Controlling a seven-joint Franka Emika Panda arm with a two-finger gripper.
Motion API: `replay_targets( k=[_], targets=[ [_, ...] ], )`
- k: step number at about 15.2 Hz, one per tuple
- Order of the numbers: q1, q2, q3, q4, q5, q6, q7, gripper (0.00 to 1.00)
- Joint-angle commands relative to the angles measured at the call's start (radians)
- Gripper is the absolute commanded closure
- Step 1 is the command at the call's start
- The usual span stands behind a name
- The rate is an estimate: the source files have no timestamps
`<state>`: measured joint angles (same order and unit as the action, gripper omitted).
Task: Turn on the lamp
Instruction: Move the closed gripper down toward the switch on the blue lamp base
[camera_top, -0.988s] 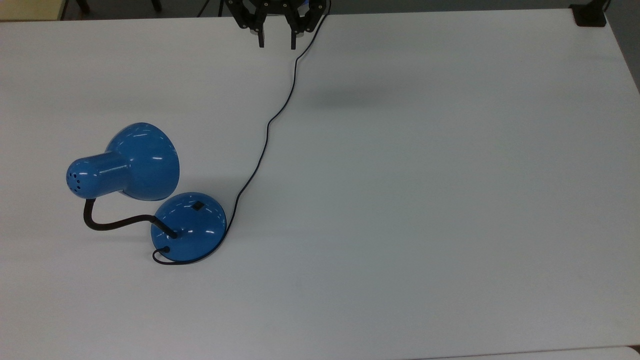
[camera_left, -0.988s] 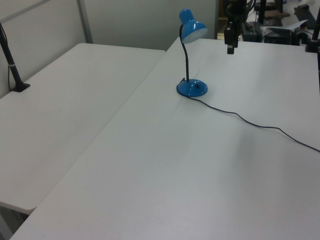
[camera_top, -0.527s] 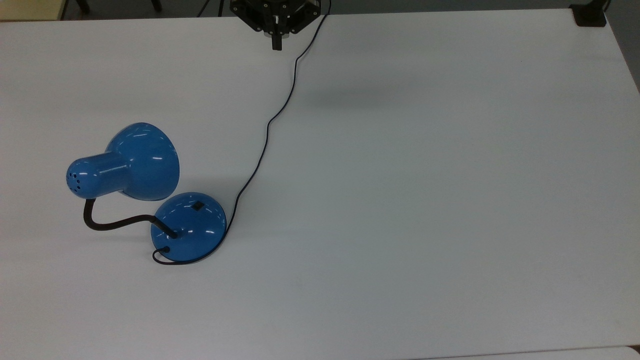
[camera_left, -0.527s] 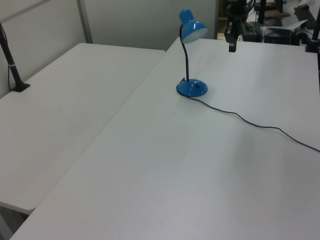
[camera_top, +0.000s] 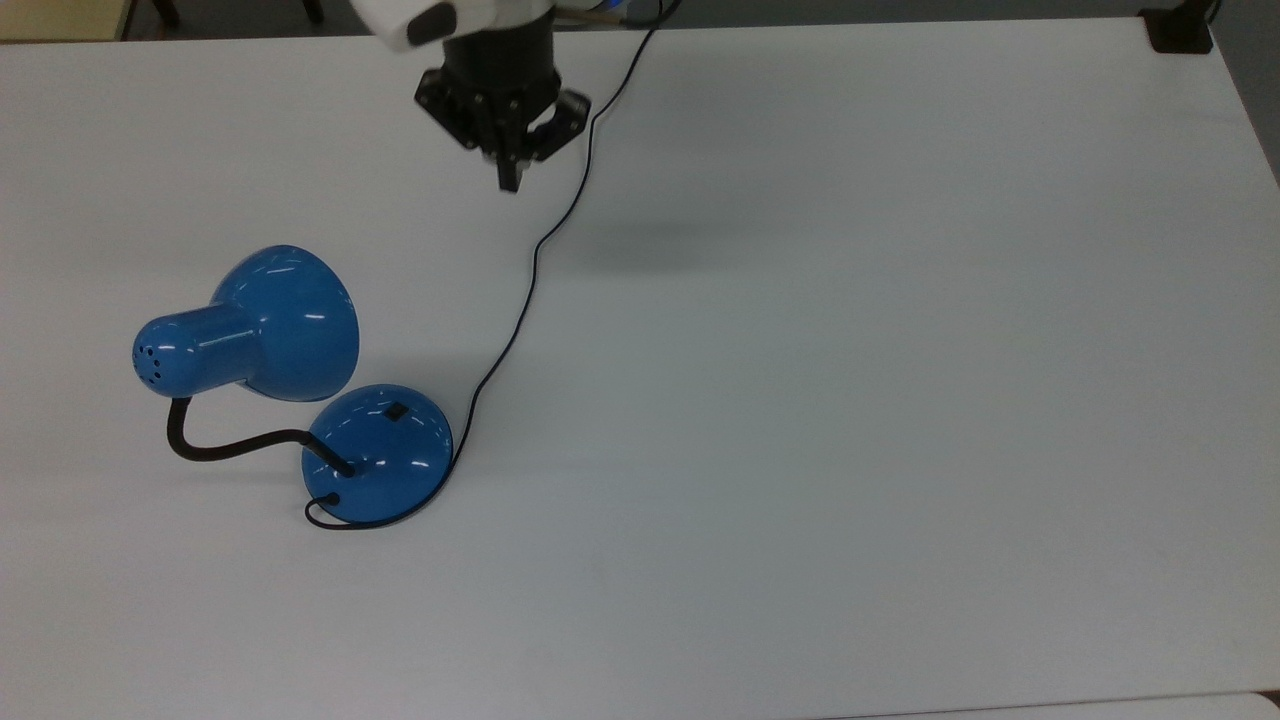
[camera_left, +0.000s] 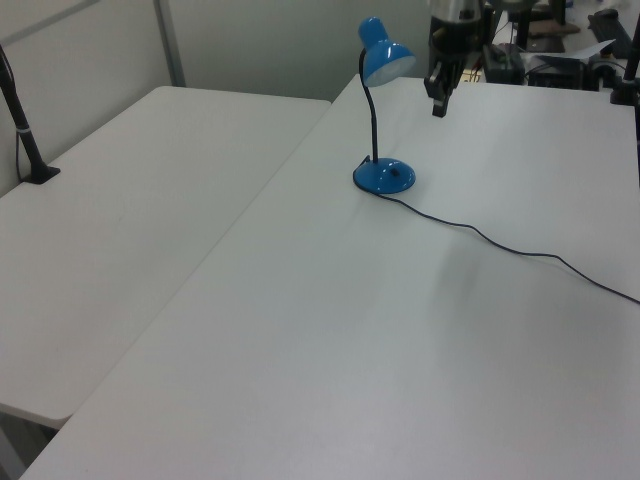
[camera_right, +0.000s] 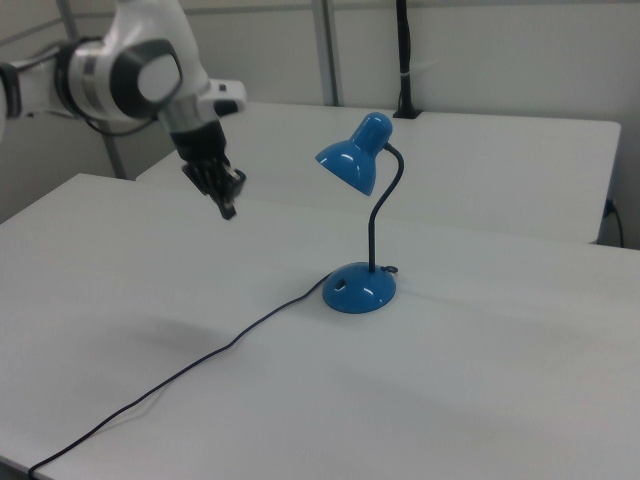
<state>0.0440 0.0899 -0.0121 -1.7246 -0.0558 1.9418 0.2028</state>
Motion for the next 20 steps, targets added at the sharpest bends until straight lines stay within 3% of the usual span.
replay_targets(
  k=[1,3,6,9,13,20],
  targets=[
    [-0.039,-0.021,-0.005,-0.200,0.013,0.278,0.071,1.00],
    [-0.056,0.002,-0.005,-0.283,0.005,0.449,0.116,1.00],
    [-0.073,0.062,-0.006,-0.320,-0.031,0.587,0.219,1.00],
    [-0.101,0.137,-0.006,-0.316,-0.090,0.711,0.338,1.00],
    [-0.131,0.220,-0.006,-0.293,-0.110,0.874,0.348,1.00],
    [-0.174,0.318,-0.006,-0.196,-0.125,0.947,0.349,1.00]
  ],
)
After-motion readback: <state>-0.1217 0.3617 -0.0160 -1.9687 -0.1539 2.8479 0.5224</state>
